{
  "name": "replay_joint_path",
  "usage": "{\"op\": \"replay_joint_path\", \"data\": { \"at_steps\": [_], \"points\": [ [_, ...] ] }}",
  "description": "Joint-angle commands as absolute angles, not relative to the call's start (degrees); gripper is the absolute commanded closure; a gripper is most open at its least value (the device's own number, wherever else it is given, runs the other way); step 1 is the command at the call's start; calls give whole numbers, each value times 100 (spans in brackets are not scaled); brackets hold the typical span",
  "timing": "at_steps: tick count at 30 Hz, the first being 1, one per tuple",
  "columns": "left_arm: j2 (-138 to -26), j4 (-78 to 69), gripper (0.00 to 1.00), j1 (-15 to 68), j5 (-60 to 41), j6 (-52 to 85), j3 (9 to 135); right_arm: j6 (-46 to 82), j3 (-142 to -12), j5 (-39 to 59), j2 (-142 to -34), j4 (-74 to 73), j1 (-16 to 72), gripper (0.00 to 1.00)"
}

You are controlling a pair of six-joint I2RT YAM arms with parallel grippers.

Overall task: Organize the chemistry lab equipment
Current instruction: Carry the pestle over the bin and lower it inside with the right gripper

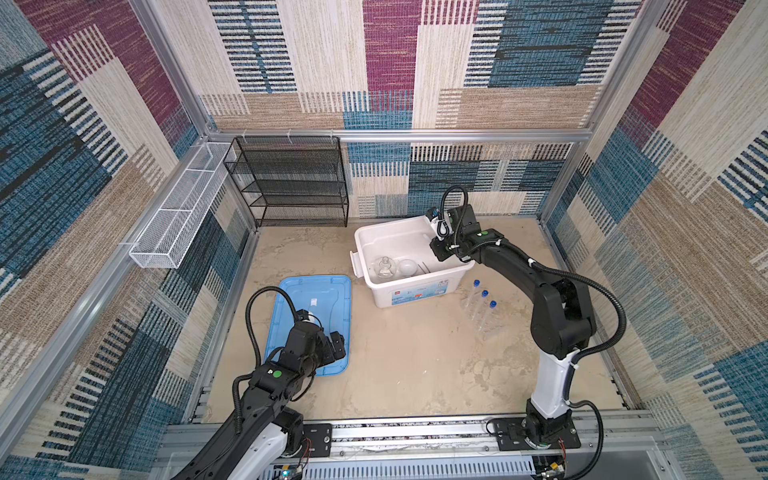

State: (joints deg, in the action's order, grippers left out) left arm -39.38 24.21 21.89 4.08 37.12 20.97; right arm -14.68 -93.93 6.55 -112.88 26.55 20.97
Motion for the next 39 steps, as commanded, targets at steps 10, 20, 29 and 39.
{"op": "replay_joint_path", "data": {
  "at_steps": [10, 20, 29, 39],
  "points": [
    [-4107, 2067, 1, 2197, 261, 3610, 2118, -1262, -9947, 521, -12105, 2997, 2110, 85],
    [-4119, 2044, 1, 2197, 263, 3603, 2101, -1239, -10200, 455, -12488, 3195, 2108, 86],
    [-4088, 2106, 1, 2193, 265, 3636, 2101, -1251, -10264, 658, -12665, 3208, 2102, 85],
    [-4017, 2246, 1, 2197, 403, 3730, 2134, -1145, -10087, 673, -12656, 3032, 2095, 76]
  ]
}}
